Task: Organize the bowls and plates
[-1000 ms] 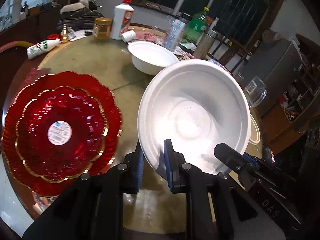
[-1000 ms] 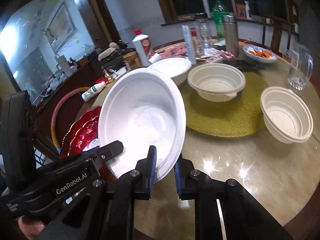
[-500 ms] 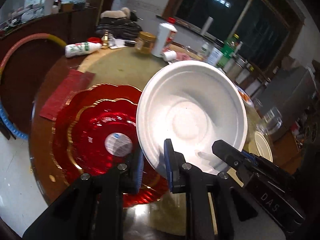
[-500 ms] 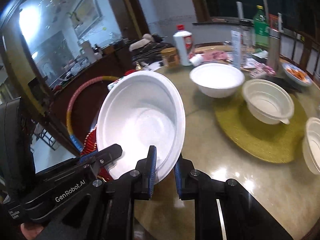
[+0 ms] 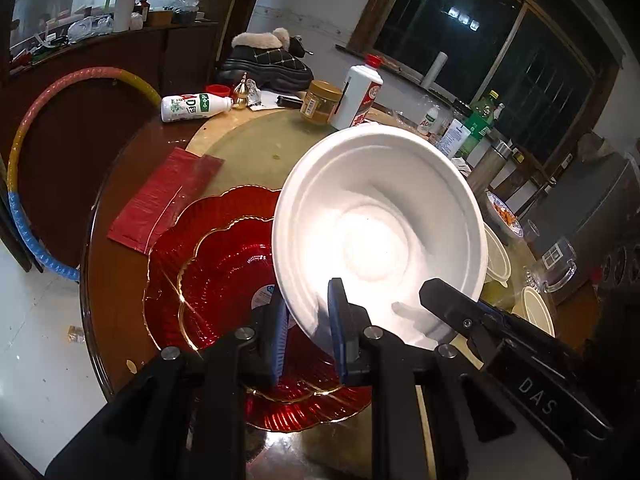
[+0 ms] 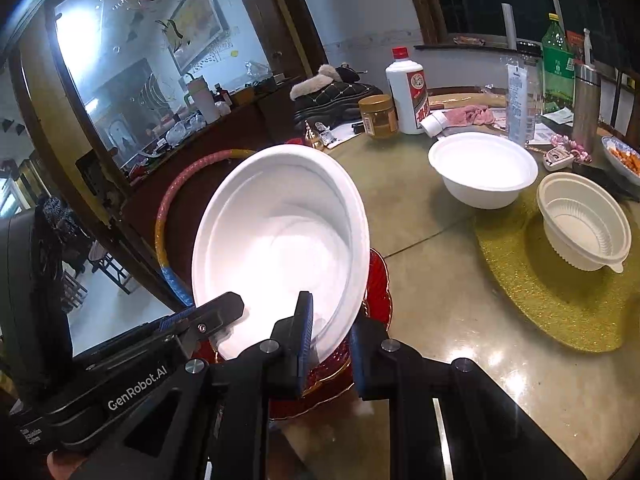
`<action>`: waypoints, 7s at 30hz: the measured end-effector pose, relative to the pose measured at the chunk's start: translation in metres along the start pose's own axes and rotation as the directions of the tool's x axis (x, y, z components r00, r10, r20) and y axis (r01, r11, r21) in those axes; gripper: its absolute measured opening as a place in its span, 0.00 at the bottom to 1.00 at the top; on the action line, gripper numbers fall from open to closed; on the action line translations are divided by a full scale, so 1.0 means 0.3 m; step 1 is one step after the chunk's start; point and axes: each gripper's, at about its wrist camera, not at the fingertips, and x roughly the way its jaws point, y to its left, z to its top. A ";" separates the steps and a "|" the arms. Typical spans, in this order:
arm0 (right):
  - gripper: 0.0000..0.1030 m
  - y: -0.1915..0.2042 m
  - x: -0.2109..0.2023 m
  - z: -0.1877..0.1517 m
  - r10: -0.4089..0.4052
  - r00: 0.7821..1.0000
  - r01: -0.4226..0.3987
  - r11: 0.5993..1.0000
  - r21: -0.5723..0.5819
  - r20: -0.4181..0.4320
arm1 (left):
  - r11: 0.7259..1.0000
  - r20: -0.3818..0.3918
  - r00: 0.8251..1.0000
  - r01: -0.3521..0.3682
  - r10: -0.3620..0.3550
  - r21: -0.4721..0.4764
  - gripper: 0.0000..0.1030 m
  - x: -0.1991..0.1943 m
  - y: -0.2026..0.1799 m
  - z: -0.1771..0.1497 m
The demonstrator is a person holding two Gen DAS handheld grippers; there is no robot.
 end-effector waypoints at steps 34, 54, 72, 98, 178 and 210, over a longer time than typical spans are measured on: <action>0.16 0.012 0.021 -0.018 0.046 0.999 -0.046 0.999 -0.017 -0.020 | 0.999 0.016 0.999 -0.040 0.040 0.001 0.16 -0.032 0.017 -0.027; 0.17 0.036 0.086 -0.057 0.086 0.991 -0.088 0.996 -0.007 -0.099 | 0.996 -0.027 0.996 -0.088 0.087 -0.015 0.16 -0.028 0.062 -0.062; 0.20 0.044 0.119 -0.072 0.102 0.984 -0.104 0.995 -0.007 -0.148 | 0.992 -0.062 0.990 -0.128 0.127 -0.018 0.16 -0.009 0.075 -0.072; 0.58 0.008 0.108 -0.059 0.143 0.985 -0.135 0.987 0.084 -0.100 | 0.984 -0.049 0.994 -0.100 0.093 -0.145 0.47 -0.028 0.151 -0.067; 0.09 -0.519 -0.063 0.063 -0.016 0.988 -0.071 0.839 0.539 0.155 | 0.996 -0.141 0.989 -0.031 0.042 0.083 0.18 0.343 -0.466 0.194; 0.11 -0.389 -0.108 -0.076 0.026 0.988 -0.082 0.925 0.370 0.152 | 0.990 -0.006 0.996 -0.091 0.092 0.108 0.19 0.196 -0.363 0.005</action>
